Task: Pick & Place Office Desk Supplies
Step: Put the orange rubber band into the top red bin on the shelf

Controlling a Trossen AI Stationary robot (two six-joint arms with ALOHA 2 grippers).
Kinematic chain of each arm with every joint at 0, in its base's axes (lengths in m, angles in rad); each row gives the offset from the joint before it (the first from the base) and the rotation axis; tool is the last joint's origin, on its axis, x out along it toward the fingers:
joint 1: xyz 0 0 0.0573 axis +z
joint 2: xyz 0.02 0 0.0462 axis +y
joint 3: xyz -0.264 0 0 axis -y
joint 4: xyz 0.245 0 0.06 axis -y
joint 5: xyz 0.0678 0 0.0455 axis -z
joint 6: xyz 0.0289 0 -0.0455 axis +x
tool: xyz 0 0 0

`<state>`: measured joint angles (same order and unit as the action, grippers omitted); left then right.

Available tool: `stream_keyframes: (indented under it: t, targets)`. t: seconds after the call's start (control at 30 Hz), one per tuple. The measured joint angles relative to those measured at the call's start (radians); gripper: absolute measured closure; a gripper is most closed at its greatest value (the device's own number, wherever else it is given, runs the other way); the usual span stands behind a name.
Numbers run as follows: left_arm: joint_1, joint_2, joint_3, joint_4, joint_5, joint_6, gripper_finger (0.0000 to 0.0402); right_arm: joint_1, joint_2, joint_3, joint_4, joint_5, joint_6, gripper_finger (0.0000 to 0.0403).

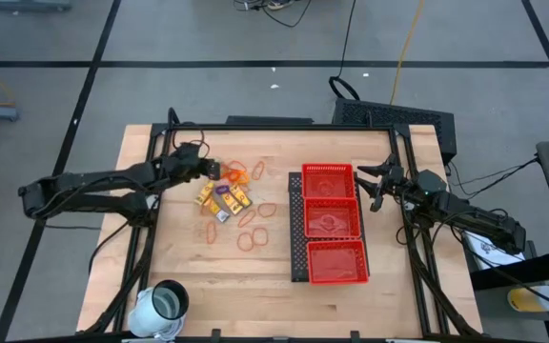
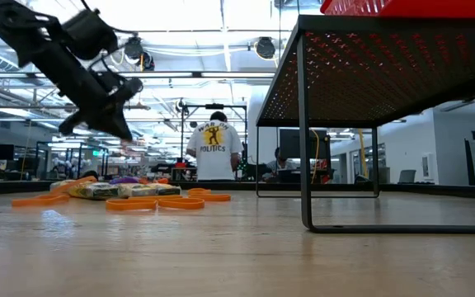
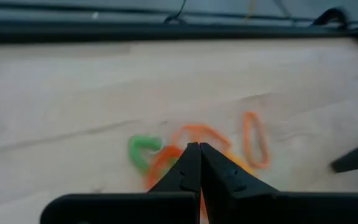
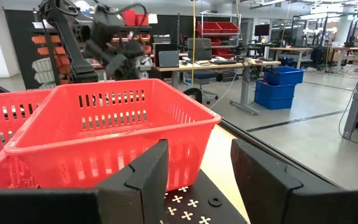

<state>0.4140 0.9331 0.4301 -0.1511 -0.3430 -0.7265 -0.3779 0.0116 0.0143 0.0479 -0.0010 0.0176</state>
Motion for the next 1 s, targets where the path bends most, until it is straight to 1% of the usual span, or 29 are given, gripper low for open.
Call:
stream_keyframes:
  t: [0.1,0.2,0.63,0.8,1.0]
  targets:
    - [-0.028,-0.058,0.000,0.011,-0.006,0.044,0.0400,0.000,0.000,0.000,0.000,0.000,0.000,0.0238]
    - [-0.068,-0.090,0.000,0.055,-0.006,0.107,0.0400,0.000,0.000,0.000,0.000,0.000,0.000,0.0237]
    - [-0.261,-0.095,0.000,0.437,0.011,0.473,0.0401,0.000,0.000,0.000,0.000,0.000,0.000,0.0237]
    - [-0.300,-0.095,0.000,0.543,0.012,0.548,0.0401,0.000,0.000,0.000,0.000,0.000,0.000,0.0238]
    - [-0.306,-0.082,0.000,0.588,0.012,0.575,0.0399,0.000,0.000,0.000,0.000,0.000,0.000,0.0238]
